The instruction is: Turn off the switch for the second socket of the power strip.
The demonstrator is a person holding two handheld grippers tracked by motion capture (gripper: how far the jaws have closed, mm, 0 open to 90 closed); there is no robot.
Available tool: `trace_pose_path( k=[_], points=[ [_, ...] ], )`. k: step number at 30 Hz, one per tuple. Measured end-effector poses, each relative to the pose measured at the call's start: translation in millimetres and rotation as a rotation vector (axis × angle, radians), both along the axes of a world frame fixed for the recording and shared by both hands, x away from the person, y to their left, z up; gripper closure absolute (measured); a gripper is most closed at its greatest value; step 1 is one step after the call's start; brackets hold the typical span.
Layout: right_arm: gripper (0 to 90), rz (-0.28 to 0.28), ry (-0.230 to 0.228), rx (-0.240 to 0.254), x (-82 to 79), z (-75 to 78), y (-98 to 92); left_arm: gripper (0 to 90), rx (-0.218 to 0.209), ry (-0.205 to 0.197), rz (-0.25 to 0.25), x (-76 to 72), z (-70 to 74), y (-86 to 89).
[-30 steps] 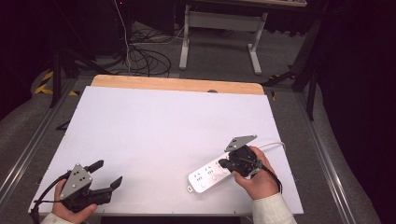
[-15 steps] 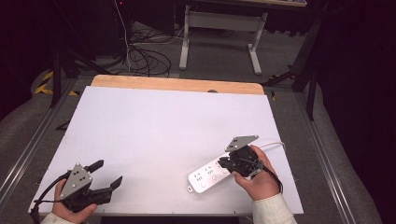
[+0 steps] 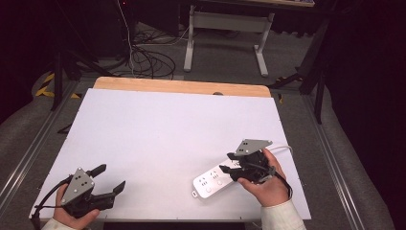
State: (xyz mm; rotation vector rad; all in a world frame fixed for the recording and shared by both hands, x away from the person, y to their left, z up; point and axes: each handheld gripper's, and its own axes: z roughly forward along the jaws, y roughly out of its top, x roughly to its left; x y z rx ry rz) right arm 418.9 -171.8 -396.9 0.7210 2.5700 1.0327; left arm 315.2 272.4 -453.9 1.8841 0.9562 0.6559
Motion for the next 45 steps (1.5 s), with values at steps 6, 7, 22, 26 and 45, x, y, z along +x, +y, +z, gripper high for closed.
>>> trace_pose_path(
  k=[6,7,22,26,45],
  points=[
    [47.4,0.002,-0.014,0.015,-1.3,1.9,-0.5,19.6,0.0,0.0,0.001,0.0,0.0,0.0],
    [46.5,0.005,-0.018,0.023,-1.5,2.1,-0.6,19.6,0.001,0.0,0.002,0.2,-0.1,0.0],
    [30.1,0.087,-0.115,0.154,-12.8,10.9,-8.7,19.6,-0.002,-0.003,0.002,0.2,0.1,0.8],
    [27.3,0.072,-0.114,0.191,-16.5,11.5,-16.7,19.6,-0.007,-0.004,0.005,-0.3,0.1,0.7],
    [28.0,-0.019,-0.058,0.302,-22.0,-16.9,-59.3,19.6,-0.009,-0.008,0.005,-0.9,0.7,1.2]
  ],
)
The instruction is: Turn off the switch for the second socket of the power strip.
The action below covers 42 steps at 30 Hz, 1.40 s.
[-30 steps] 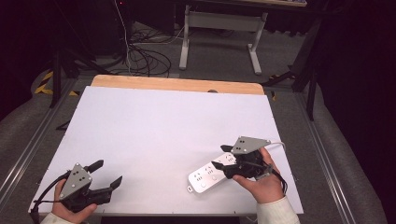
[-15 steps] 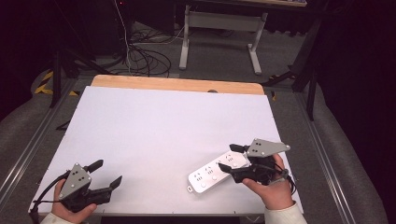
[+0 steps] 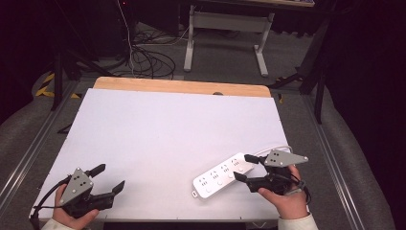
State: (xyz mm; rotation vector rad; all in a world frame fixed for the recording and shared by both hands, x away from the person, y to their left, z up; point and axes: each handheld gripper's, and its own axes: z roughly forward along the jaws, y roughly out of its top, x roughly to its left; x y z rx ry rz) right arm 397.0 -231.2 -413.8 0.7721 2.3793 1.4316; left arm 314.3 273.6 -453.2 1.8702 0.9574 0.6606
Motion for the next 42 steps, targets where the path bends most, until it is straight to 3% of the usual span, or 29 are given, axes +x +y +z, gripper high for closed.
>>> trace_pose_path(
  k=[5,11,12,13,17,26,30,32,37,42],
  points=[
    [23.0,-0.009,0.017,0.057,-1.1,-15.0,-13.5,19.6,0.0,0.0,0.0,0.0,0.0,-0.1],
    [21.9,-0.04,0.012,0.06,-7.1,-31.8,-24.7,19.6,0.003,0.002,0.001,0.1,-0.2,-0.4],
    [20.7,-0.057,0.066,0.081,-7.7,-37.2,-27.3,19.6,0.003,0.001,0.002,0.0,-0.1,-0.3],
    [19.8,-0.06,0.085,0.089,-7.1,-39.3,-28.2,19.6,-0.003,0.003,0.003,-0.2,-0.3,-0.6],
    [20.1,-0.071,0.04,0.012,-7.5,-47.6,-29.7,19.4,-0.002,-0.001,0.004,-0.6,0.3,1.7],
    [15.6,-0.092,0.033,-0.071,-9.3,-62.0,-30.8,18.3,-0.015,0.004,-0.002,-2.3,0.2,2.3],
    [14.7,-0.095,-0.002,-0.099,-9.4,-67.0,-29.7,18.2,-0.01,0.003,-0.003,-1.9,0.3,2.8],
    [14.7,-0.106,-0.016,-0.102,-9.3,-67.6,-30.2,18.3,-0.002,0.001,0.012,-2.1,0.2,3.4],
    [14.5,-0.156,-0.037,-0.05,-12.7,-64.2,-35.9,19.2,0.003,0.023,0.019,-0.6,-2.1,4.2],
    [13.6,-0.147,-0.065,-0.026,-13.0,-60.8,-38.1,21.1,-0.021,0.024,-0.007,0.2,-2.2,3.2]
  ],
)
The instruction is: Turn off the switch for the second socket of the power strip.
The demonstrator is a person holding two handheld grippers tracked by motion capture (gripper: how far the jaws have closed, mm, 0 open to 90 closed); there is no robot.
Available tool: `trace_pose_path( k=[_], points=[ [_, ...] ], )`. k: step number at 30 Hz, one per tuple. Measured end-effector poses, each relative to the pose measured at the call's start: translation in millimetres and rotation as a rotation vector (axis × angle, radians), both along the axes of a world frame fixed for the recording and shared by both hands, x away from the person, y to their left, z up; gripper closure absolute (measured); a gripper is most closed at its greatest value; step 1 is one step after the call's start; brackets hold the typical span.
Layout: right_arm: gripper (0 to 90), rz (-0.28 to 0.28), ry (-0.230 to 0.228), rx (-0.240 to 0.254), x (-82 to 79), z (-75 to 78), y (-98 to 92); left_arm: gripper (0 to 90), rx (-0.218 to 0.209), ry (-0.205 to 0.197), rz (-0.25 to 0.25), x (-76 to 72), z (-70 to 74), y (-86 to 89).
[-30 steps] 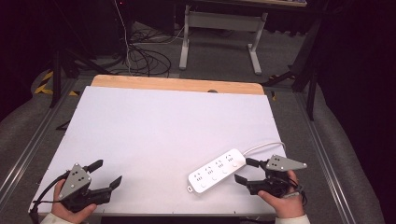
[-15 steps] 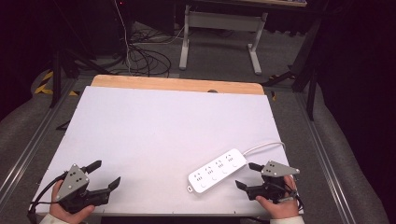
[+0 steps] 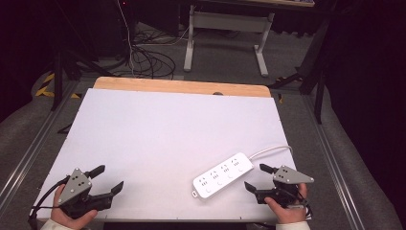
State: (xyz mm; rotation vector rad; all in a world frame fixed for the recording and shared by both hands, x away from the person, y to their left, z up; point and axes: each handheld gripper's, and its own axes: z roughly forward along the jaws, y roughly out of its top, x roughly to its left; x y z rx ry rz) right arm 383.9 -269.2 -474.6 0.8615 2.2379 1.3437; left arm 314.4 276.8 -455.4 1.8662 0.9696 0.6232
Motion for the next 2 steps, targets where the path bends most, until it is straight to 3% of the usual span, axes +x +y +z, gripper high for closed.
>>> trace_pose_path(
  k=[2],
  points=[
    [13.6,0.007,-0.004,0.001,-0.1,1.0,0.0,21.1,0.005,0.004,-0.008,1.1,-0.5,0.1]
  ],
)
